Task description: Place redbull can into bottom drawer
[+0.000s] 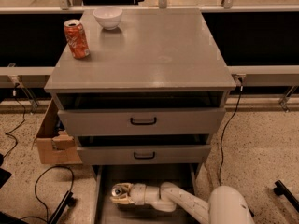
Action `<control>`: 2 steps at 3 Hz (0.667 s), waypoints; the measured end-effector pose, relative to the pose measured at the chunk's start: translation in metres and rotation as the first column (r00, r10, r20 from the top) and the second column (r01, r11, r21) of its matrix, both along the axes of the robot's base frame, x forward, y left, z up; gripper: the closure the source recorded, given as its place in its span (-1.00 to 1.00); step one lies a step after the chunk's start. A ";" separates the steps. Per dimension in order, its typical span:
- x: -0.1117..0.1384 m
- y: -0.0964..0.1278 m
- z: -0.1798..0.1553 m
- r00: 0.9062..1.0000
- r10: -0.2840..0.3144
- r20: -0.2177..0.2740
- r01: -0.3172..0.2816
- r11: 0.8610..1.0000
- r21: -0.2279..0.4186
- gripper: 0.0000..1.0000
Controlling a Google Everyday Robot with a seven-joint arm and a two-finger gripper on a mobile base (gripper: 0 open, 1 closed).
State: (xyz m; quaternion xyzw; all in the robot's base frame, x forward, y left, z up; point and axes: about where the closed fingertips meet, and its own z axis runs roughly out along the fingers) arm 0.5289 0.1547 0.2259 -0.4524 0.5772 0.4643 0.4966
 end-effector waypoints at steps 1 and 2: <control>-0.001 0.002 0.000 1.000 0.003 -0.001 -0.003 1.000 0.002 0.61; -0.002 0.004 0.001 1.000 0.006 -0.002 -0.006 1.000 0.004 0.18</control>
Offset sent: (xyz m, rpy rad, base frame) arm -0.0008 0.0020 0.0003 0.0017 0.0007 0.0028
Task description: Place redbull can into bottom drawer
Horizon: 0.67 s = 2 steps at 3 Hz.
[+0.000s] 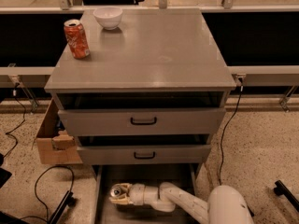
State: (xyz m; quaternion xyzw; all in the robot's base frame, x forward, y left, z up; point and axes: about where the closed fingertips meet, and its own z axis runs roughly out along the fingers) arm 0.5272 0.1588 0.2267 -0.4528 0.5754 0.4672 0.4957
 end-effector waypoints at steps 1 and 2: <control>-0.001 0.002 0.000 1.000 0.003 -0.001 -0.003 1.000 0.002 -0.31; -0.002 0.004 0.001 1.000 0.006 -0.002 -0.006 1.000 0.004 -0.75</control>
Offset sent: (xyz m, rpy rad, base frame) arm -0.0009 0.0020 0.0004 0.0018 0.0008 0.0028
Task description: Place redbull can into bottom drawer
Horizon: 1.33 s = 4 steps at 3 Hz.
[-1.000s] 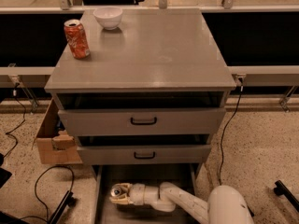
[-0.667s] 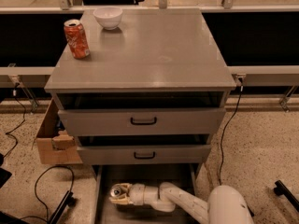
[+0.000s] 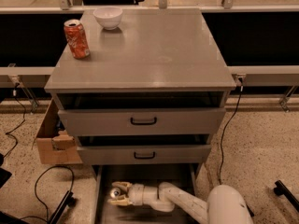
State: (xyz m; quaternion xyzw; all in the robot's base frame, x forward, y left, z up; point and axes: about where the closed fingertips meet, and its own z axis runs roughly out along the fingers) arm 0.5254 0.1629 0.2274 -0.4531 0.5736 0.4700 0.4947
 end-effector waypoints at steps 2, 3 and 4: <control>-0.001 0.002 0.000 1.000 0.002 -0.001 -0.002 1.000 0.001 -1.00; -0.005 0.000 0.017 1.000 0.021 0.011 -0.020 0.999 -0.038 -1.00; -0.016 -0.027 0.041 0.999 0.049 0.011 -0.047 0.987 -0.157 -1.00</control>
Offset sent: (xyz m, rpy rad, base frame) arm -0.0007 0.0017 0.0003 0.0015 0.0007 0.0023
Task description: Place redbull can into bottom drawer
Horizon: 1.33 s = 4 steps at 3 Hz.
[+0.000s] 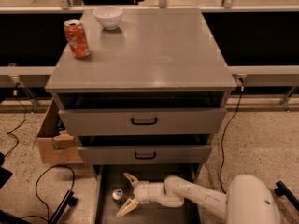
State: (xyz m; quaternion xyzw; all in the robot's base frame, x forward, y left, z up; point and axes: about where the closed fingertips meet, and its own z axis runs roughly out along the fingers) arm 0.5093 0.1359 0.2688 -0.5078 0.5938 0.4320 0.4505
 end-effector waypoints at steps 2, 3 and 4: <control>-0.056 -0.050 0.041 0.995 0.031 -0.098 -0.054 0.968 -0.246 -1.00; -0.089 -0.052 0.055 0.990 0.069 -0.125 -0.103 0.953 -0.285 -1.00; -0.090 -0.052 0.055 0.990 0.070 -0.126 -0.103 0.953 -0.285 -1.00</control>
Offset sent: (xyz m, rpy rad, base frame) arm -0.1353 -0.0788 0.0747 -0.4672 0.2096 0.0898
